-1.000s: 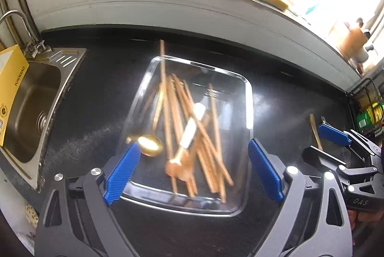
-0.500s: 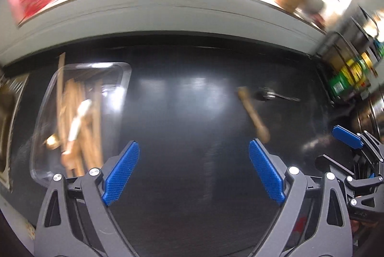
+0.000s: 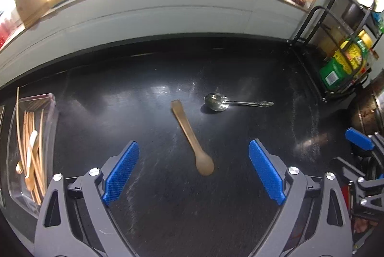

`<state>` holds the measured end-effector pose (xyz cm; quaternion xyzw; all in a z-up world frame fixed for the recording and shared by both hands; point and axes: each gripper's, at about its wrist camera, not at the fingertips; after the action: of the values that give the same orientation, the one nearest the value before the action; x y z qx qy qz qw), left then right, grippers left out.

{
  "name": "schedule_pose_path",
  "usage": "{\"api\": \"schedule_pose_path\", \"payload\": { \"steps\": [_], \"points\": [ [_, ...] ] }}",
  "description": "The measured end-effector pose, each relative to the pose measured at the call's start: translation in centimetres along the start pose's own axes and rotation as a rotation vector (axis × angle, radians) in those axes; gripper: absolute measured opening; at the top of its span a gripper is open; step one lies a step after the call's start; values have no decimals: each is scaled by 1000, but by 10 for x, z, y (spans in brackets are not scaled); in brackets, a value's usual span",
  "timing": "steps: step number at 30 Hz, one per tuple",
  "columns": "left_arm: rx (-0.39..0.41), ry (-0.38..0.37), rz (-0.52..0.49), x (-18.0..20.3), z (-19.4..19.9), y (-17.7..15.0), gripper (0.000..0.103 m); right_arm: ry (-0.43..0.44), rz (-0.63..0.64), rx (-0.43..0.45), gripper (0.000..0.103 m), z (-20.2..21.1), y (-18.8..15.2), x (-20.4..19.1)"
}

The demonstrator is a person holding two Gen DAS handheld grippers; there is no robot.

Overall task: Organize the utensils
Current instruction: 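Move both open tools back over the wooden spoon and steel spoon, then close the left tool on the wooden spoon while the right tool grasps the steel spoon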

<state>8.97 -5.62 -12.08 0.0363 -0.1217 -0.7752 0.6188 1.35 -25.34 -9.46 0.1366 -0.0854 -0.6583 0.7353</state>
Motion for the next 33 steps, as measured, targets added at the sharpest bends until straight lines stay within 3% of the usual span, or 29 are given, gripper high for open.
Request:
{"api": "schedule_pose_path", "payload": {
  "steps": [6, 12, 15, 18, 21, 23, 25, 33],
  "points": [
    [-81, 74, 64, -6, -61, 21, 90, 8, 66, -57, 74, -43, 26, 16],
    [-143, 91, 139, -22, -110, 28, 90, -17, 196, -157, 74, -109, 61, 15],
    [-163, 90, 133, -19, -125, 29, 90, 10, 251, -149, 74, -126, 78, 13],
    [-127, 133, 65, -6, -130, 26, 88, 26, 309, -152, 74, -146, 92, 14],
    [-79, 131, 10, 7, -128, 21, 67, 39, 377, -147, 69, -159, 100, 11],
    [-56, 132, -20, 14, -126, 22, 36, 46, 426, -159, 67, -168, 103, 8],
    [-46, 145, -17, 15, -127, 25, 23, 48, 479, -178, 60, -178, 105, 4],
    [-58, 122, -7, 5, -127, 39, 15, 98, 577, -170, 58, -188, 120, -8]
  ]
}}
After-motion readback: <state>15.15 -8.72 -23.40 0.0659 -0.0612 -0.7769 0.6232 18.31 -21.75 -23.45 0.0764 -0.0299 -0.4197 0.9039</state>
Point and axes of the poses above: each gripper's, at about its wrist camera, not at the fingertips, and z roughly against the way its jaws point, x to its right, y to its top, and after that the axes turned 15 degrees about -x, right-handed
